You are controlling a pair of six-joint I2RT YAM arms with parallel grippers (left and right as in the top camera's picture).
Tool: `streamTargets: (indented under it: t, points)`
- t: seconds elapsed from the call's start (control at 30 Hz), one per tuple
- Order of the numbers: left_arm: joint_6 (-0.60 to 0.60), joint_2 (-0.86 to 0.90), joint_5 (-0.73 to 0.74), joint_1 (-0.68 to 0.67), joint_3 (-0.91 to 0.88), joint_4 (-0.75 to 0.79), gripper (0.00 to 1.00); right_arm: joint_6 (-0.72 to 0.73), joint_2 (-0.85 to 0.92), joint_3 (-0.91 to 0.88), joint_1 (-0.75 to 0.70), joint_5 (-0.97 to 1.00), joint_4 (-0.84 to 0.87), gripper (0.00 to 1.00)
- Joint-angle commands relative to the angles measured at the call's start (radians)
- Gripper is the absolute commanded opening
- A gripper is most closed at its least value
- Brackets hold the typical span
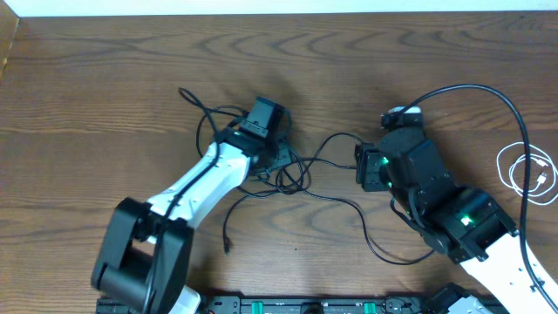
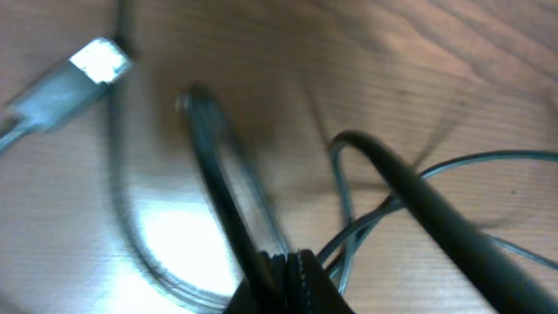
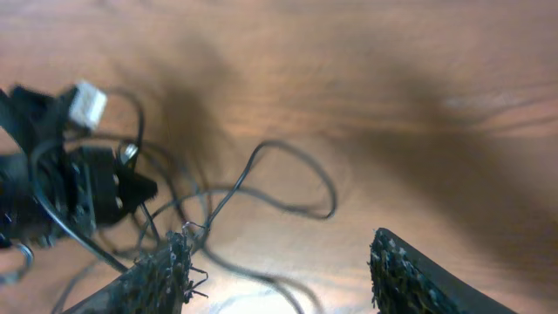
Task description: Untangle cables
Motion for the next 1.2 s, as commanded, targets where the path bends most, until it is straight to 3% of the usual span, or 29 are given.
streamTargets:
  t: [0.0, 0.13, 0.4, 0.57, 0.73, 0.9, 1.17]
  points:
    - [0.02, -0.11, -0.016, 0.053, -0.008, -0.049, 0.08, 0.006, 0.033, 0.008, -0.002, -0.183, -0.007, 0.64]
    - [0.014, -0.227, -0.005, 0.101, -0.008, -0.095, 0.08, -0.023, 0.063, 0.008, 0.002, -0.345, 0.008, 0.67]
    - [-0.037, -0.44, 0.047, 0.116, -0.008, -0.1, 0.08, 0.055, 0.172, 0.008, 0.032, -0.356, 0.023, 0.68]
    - [-0.036, -0.507, 0.103, 0.117, -0.008, -0.1, 0.08, 0.072, 0.247, 0.008, 0.034, -0.503, 0.171, 0.7]
    - [-0.028, -0.561, 0.148, 0.116, -0.008, -0.095, 0.08, 0.227, 0.346, 0.008, 0.039, -0.572, 0.243, 0.66]
    - [-0.028, -0.604, 0.148, 0.116, -0.008, -0.092, 0.08, 0.264, 0.426, 0.008, 0.07, -0.603, 0.288, 0.66]
    - [-0.029, -0.635, 0.149, 0.116, -0.008, -0.086, 0.08, 0.449, 0.466, 0.008, 0.158, -0.623, 0.396, 0.66]
